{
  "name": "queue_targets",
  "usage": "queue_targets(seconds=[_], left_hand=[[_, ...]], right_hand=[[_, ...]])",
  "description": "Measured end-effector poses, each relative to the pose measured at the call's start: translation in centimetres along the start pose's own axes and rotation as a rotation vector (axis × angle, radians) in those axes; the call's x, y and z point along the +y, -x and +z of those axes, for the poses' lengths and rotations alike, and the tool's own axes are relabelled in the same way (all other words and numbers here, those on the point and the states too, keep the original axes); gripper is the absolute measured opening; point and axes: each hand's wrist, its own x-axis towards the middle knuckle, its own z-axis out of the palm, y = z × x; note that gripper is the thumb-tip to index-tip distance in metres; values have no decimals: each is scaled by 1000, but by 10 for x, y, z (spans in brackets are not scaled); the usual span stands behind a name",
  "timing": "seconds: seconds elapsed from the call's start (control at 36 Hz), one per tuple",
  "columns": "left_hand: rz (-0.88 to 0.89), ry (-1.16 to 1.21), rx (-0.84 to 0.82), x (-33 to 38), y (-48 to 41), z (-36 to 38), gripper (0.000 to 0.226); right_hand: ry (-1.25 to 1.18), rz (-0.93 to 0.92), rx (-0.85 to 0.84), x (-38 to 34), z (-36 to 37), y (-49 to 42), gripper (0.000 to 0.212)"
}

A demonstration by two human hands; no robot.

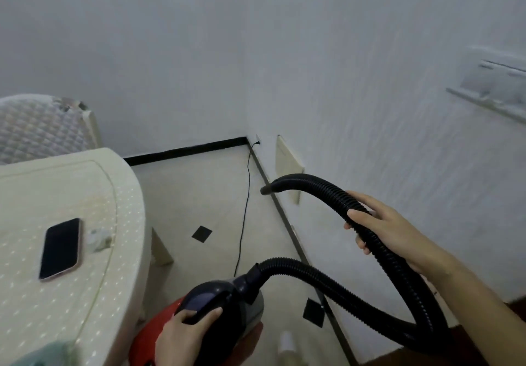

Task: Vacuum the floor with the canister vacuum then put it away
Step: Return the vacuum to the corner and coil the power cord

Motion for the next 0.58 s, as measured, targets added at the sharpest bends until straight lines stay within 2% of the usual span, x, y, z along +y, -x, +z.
queue_targets(seconds=[0.11,0.36,0.53,0.58], left_hand=[[-27,22,-1,41,-43,10,75],[-165,189,121,132,-117,28,46],[-163,217,250,188,-157,25,51],[-170,220,266,209,-171,21,45]], right_hand=[[-9,-28,-1,-3,-14,-77,35],[-56,-42,-111,-20,-44,-236,37],[-67,-78,-160,-40,-51,-312,35],[-85,-79,-166,-44,-51,-335,36]])
